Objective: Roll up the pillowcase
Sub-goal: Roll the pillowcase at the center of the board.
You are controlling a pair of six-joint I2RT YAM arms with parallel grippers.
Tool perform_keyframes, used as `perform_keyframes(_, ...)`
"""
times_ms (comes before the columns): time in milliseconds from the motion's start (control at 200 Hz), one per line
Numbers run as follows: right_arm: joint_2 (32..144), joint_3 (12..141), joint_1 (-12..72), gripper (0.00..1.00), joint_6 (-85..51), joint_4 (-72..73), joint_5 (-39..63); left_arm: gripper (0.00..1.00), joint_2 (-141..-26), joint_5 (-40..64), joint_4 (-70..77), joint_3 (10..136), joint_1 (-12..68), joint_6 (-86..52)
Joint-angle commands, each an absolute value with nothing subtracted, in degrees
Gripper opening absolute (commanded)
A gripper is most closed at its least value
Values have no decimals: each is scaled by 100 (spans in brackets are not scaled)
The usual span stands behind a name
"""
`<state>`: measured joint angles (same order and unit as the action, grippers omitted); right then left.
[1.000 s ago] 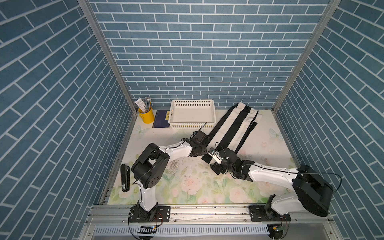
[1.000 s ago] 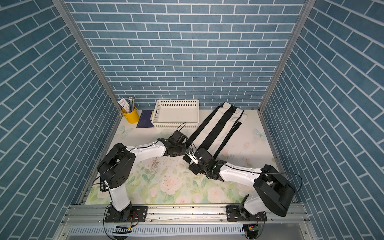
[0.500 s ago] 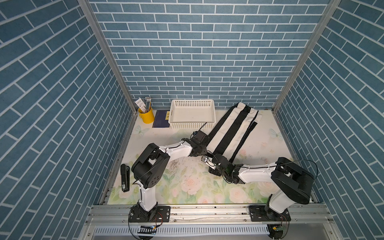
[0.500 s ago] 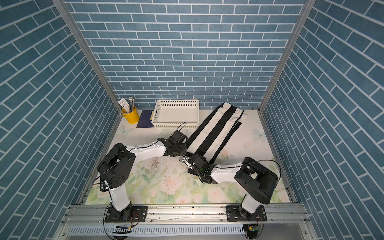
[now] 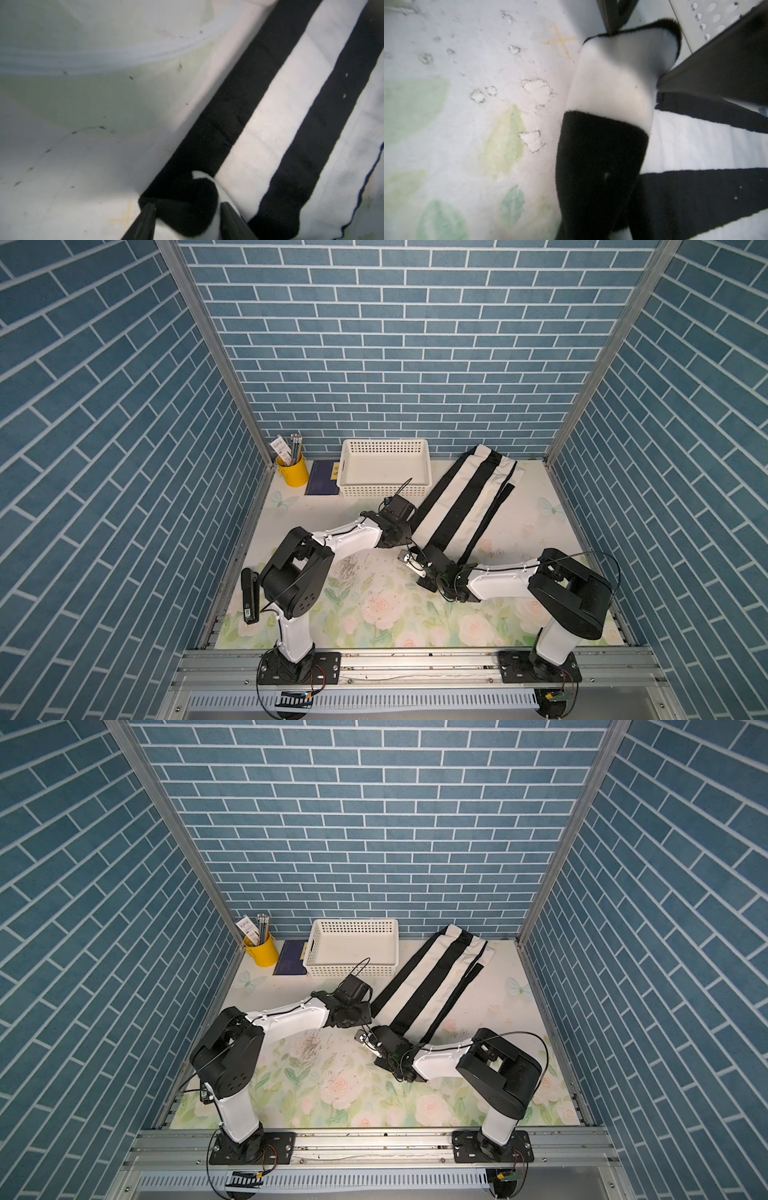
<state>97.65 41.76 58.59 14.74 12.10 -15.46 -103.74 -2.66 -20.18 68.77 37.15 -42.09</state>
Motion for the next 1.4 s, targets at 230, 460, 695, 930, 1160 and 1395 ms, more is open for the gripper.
perform_keyframes(230,9609,4635,5868,0,-5,712,952,63,-8843,-716,-2534,6414,2793,-3890)
perform_keyframes(460,9824,4418,5078,0,-799,1252,2677,63,-8272,-329,-2192,5796,2810,-3938)
perform_keyframes(695,10354,4381,4274,0,-1334,1583,3891,63,-8108,-43,-1858,5464,3060,-3868)
perform_keyframes(930,10919,4466,3758,0,-1906,1806,4552,60,-8401,243,-1451,5361,3595,-3702)
perform_keyframes(1160,10784,4492,3632,28,-1925,1586,4308,50,-9254,245,-1141,5626,3791,-3862)
perform_keyframes(1395,9771,4618,3719,62,-1376,811,2531,41,-10028,37,-1440,5897,3802,-4097)
